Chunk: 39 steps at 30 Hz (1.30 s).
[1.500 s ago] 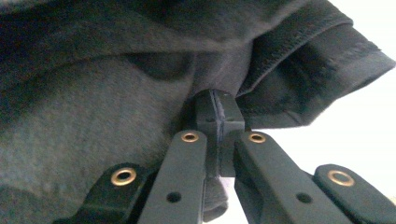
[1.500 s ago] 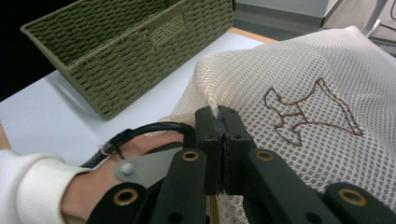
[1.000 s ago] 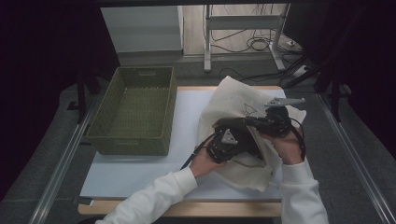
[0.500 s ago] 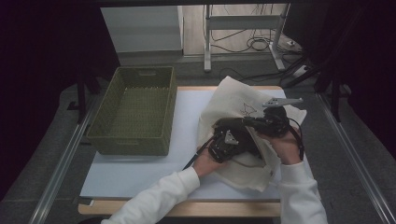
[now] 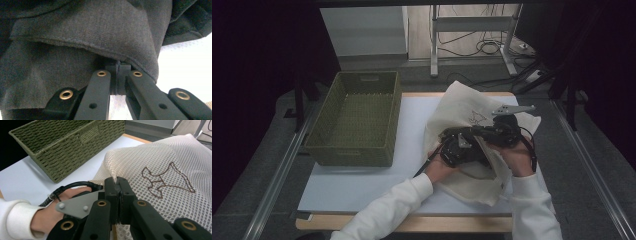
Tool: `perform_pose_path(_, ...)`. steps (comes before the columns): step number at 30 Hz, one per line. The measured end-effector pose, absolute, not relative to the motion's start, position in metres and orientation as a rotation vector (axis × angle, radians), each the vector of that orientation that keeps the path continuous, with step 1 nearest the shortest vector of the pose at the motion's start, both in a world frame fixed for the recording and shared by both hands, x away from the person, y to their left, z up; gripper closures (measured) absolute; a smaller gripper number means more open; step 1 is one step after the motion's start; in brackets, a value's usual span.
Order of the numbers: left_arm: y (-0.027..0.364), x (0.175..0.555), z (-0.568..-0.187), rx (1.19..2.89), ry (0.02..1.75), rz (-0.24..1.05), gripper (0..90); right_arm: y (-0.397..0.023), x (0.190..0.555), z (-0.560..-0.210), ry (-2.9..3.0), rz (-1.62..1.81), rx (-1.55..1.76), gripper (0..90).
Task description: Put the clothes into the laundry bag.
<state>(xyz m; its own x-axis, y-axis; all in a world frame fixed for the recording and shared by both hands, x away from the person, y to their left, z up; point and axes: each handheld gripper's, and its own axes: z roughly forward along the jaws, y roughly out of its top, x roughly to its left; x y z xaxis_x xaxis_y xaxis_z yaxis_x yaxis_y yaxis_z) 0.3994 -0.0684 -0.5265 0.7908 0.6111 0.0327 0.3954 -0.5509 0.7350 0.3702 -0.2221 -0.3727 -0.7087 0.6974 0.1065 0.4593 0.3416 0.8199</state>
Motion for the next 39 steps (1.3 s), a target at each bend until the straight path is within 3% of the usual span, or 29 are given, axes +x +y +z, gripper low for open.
perform_pose_path(8, -0.07, 0.402, -0.525, 2.229, 0.745, 0.372, 90.0, -0.225, 0.371, -0.373, 2.341, 1.309, 1.038, 88.1)
perform_pose_path(17, -0.052, 0.38, -0.513, 2.203, 0.678, 0.267, 90.0, -0.227, 0.372, -0.374, 2.336, 1.311, 1.052, 88.1)
perform_pose_path(26, -0.007, 0.344, -0.496, 2.124, 0.624, 0.236, 90.0, -0.226, 0.371, -0.377, 2.348, 1.303, 1.046, 88.0)
perform_pose_path(39, 0.047, 0.328, -0.505, 2.12, 0.681, 0.22, 90.0, -0.225, 0.365, -0.385, 2.379, 1.274, 1.043, 87.7)
